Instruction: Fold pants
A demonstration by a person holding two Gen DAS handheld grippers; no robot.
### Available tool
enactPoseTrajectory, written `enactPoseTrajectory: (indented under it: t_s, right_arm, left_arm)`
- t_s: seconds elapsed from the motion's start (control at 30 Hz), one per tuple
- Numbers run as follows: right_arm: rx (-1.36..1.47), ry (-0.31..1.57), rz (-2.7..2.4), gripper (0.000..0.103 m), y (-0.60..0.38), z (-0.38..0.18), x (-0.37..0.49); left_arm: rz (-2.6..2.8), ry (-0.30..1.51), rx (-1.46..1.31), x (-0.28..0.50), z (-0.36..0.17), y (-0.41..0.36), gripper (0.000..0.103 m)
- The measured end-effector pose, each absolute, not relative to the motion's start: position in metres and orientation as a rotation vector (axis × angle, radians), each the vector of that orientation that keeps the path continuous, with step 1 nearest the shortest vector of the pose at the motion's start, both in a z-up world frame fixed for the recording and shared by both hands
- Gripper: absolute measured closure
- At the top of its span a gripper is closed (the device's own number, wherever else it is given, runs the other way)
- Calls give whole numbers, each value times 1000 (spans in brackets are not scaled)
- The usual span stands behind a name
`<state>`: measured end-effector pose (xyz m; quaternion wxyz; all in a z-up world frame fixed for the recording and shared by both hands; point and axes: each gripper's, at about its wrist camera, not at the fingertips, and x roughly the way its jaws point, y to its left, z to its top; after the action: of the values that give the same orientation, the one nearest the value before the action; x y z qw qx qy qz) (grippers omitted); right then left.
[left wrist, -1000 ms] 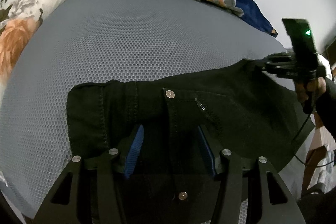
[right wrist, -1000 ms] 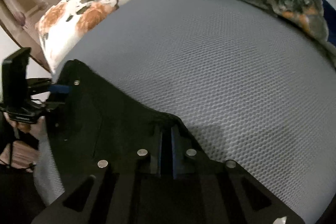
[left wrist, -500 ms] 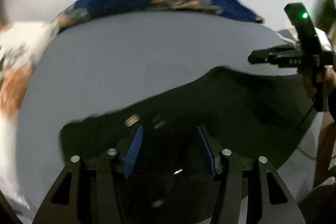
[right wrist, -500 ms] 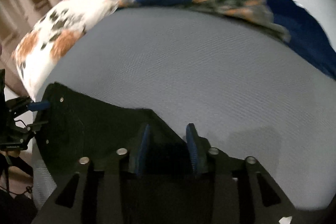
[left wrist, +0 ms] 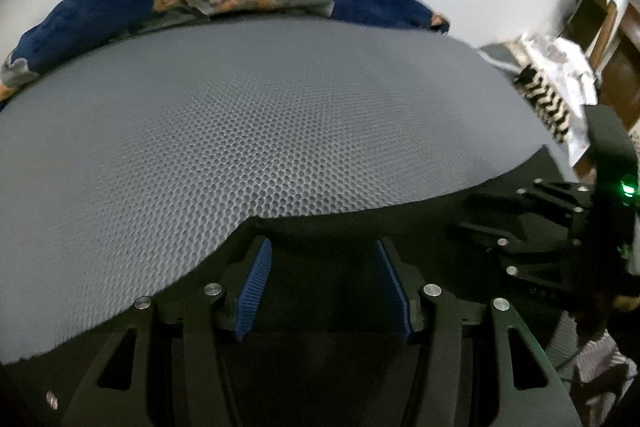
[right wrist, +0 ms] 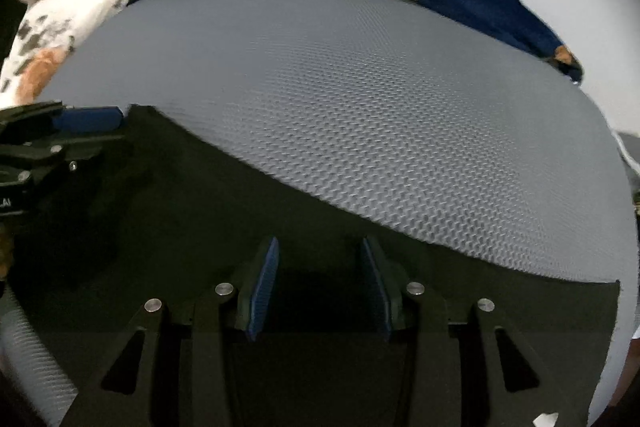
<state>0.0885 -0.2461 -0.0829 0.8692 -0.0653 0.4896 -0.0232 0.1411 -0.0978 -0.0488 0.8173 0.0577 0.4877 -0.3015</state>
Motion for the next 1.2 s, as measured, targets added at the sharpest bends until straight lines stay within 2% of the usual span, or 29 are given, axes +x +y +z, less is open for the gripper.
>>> enactPoseTrajectory:
  t_s: [0.3,0.5,0.67,0.9,1.2]
  right_arm:
    - [-26,983,-71,59,-259,-78,103]
    - [-1,934,-78,57,-260,-66,67]
    - [23,925,-126,57,-274,-70,37]
    - [81,947,-220,57,-313,-80,6]
    - [137,962,-345,57,-362,-85,-20]
  left_arm:
    - [-605,1004,214,128,-55,-102,49]
    - [-595,1011,189,100,-44,-77,49]
    - [-530,1000,246,70,-46,-57,48]
    - [-486,1015,183,57,-53,-39,48]
    - [-433,1011,136,56,-58,-51,30]
